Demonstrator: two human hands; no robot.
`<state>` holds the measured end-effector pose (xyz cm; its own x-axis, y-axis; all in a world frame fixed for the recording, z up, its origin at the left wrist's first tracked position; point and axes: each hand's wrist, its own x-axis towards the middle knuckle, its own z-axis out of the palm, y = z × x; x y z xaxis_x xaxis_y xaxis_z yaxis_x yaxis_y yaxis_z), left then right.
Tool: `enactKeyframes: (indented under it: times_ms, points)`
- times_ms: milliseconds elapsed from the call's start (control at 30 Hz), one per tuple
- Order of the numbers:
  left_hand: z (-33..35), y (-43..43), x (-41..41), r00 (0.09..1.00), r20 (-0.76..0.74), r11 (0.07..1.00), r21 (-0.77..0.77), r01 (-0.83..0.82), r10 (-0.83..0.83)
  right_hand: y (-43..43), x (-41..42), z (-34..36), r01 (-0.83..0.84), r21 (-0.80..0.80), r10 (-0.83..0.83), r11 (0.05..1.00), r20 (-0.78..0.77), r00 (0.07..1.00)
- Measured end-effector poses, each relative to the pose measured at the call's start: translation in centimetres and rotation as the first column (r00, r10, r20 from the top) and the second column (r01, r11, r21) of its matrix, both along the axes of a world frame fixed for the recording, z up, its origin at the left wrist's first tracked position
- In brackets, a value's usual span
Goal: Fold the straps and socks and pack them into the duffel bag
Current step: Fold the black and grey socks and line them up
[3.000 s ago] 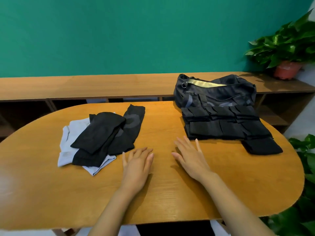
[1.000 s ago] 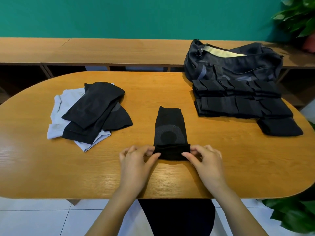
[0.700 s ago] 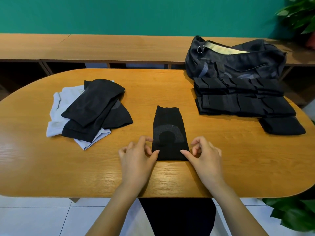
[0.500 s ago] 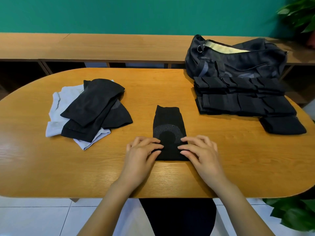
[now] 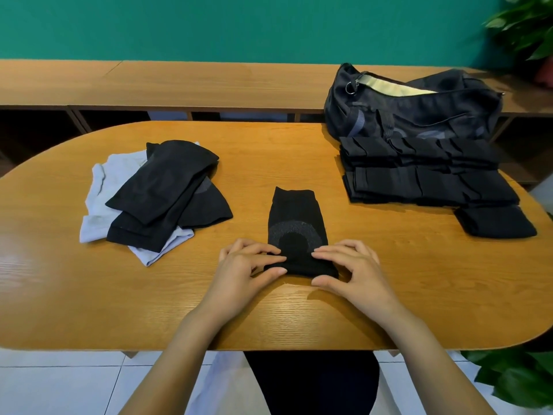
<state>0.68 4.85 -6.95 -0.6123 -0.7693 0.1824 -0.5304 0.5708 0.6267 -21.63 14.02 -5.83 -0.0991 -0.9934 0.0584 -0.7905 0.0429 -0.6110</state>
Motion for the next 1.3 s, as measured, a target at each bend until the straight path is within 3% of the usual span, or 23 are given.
enactKeyframes:
  times_ms: [100,267,467,600,733,833,933,1000,1100,1200,1300]
  points:
    - [0.2,0.1,0.0,0.998,-0.055,0.999,0.034,-0.031,0.033,0.1,-0.2,-0.3,0.014,0.008,-0.014,1.000,0.002,1.000]
    - [0.4,0.2,0.2,0.983,-0.149,0.985,0.150,-0.086,0.109,0.1,-0.5,-0.7,0.097,-0.002,-0.096,0.995,0.139,0.986]
    - [1.1,0.3,0.4,0.993,-0.048,0.971,0.221,-0.091,0.104,0.0,-0.4,-0.4,0.137,-0.038,-0.123,0.990,0.254,0.959]
    - [1.1,0.2,0.0,0.968,-0.192,0.971,0.208,-0.120,0.161,0.1,0.0,0.3,0.165,-0.030,-0.141,0.986,0.381,0.914]
    - [1.3,0.5,-0.8,0.929,-0.278,0.940,0.305,-0.154,0.243,-0.1,0.3,0.4,0.210,-0.050,-0.174,0.976,0.390,0.904]
    - [1.1,0.3,-1.1,0.914,-0.251,0.921,0.309,-0.237,0.319,-0.3,0.4,0.1,0.274,-0.036,-0.238,0.961,0.392,0.888]
    - [0.7,0.2,-1.4,0.931,-0.168,0.933,0.219,-0.284,0.323,-0.7,0.4,-0.7,0.315,-0.065,-0.290,0.947,0.250,0.924]
    - [0.5,0.2,-1.4,0.947,-0.083,0.950,0.050,-0.309,0.312,-1.0,0.4,-1.1,0.337,-0.118,-0.324,0.934,0.114,0.939]
    - [0.2,0.0,-1.4,0.979,-0.090,0.973,-0.124,-0.195,0.185,-0.9,0.4,-1.1,0.259,-0.231,-0.261,0.938,0.023,0.965]
    - [-0.2,-0.3,-1.1,0.993,-0.075,0.989,-0.108,-0.097,0.090,-0.6,0.0,-1.5,0.094,-0.251,-0.107,0.963,-0.038,0.994]
    - [-0.5,-0.4,-0.5,0.999,-0.017,0.998,-0.047,-0.040,0.039,-0.5,-0.5,-1.7,0.013,-0.166,-0.028,0.986,-0.089,0.996]
